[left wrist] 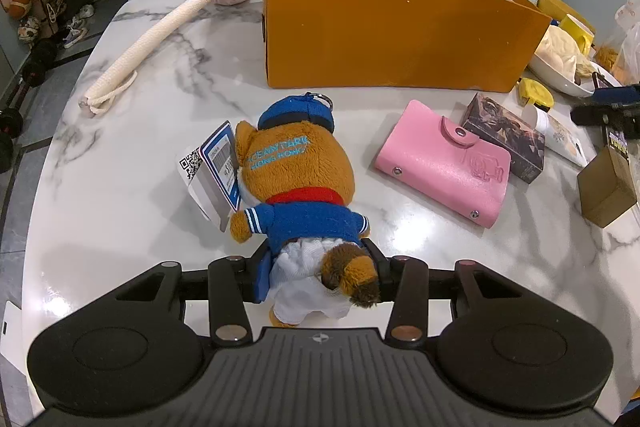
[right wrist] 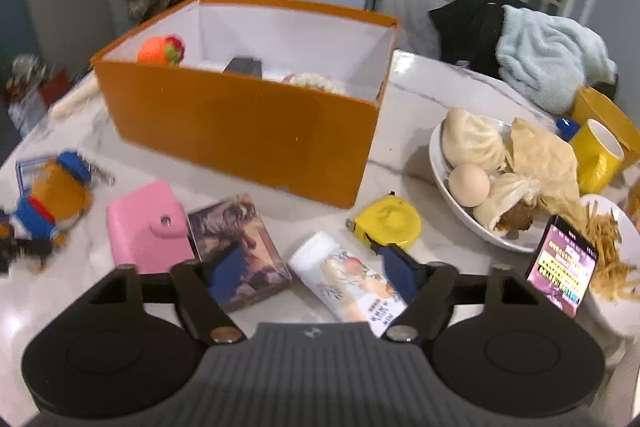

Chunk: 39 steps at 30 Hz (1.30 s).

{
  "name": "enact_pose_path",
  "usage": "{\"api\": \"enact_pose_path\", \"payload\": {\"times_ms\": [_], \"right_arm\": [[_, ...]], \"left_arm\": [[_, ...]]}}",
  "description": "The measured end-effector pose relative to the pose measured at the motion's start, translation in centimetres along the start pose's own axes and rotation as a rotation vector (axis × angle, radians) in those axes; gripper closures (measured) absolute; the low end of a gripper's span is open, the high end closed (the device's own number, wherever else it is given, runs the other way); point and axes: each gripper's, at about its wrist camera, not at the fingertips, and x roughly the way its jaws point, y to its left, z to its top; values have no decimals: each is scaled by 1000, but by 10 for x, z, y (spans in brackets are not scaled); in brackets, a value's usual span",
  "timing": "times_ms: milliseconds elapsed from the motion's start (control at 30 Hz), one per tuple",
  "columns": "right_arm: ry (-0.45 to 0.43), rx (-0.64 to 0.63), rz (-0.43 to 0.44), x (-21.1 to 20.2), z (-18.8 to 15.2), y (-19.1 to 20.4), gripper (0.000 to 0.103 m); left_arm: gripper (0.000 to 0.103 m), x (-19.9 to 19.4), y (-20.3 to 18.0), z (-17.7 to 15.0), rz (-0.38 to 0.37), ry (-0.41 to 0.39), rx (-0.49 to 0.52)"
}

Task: Organize objects
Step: 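Hold the bear with the left gripper while the right gripper grasps the white lotion bottle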

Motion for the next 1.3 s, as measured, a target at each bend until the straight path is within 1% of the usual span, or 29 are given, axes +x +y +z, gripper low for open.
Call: {"api": "enact_pose_path", "payload": {"times_ms": [100,167,233,267,333,433,533,567,667,700,733,767,800,833,1000,1100,1233,1300], "right_arm": [[11,-145,-24,7,-8,-1,18],[35,-235,-41,18,-15,0,18],[74,-291,-32,30,-21,2,18],[83,-297,-21,33,-24,2,18],[77,-290,-6,37,-26,1,18],[83,-286,-12,44,-26,1,18],[115,-268,-8,53,-26,-5,18],[131,-254,-4,56,-26,-6,18],[138,-161,39,63,-25,-16,19],[137,-157,36,63,-24,-17,19],[135,-162,36,63,-24,-16,24],[133,-168,40,62,-23,-15,34],[128,-184,34,60,-22,-13,41],[128,-207,16,59,-22,-9,51],[159,-228,26,55,-21,-1,56],[182,-205,66,50,-21,2,58],[210,-183,103,47,-19,5,58],[213,-183,98,46,-20,8,58]], "left_arm": [[51,0,0,-1,3,1,3],[51,1,0,-1,6,3,5],[51,1,0,0,7,6,4],[51,1,0,0,7,7,1],[51,1,0,0,7,8,0],[51,2,1,0,7,7,5],[51,2,1,-1,1,9,-1],[51,2,2,-1,-1,10,-3],[51,3,3,-1,-3,14,-6],[51,3,4,-1,-4,14,-7],[50,3,4,-1,-6,16,-9],[50,3,4,-1,-9,16,-12],[50,3,5,0,-14,16,-15],[50,3,5,0,-19,16,-20],[50,3,2,1,-21,14,-10],[49,4,1,2,-20,16,-1],[47,3,1,2,-31,16,-4],[43,1,2,3,-41,-10,-22]]}}
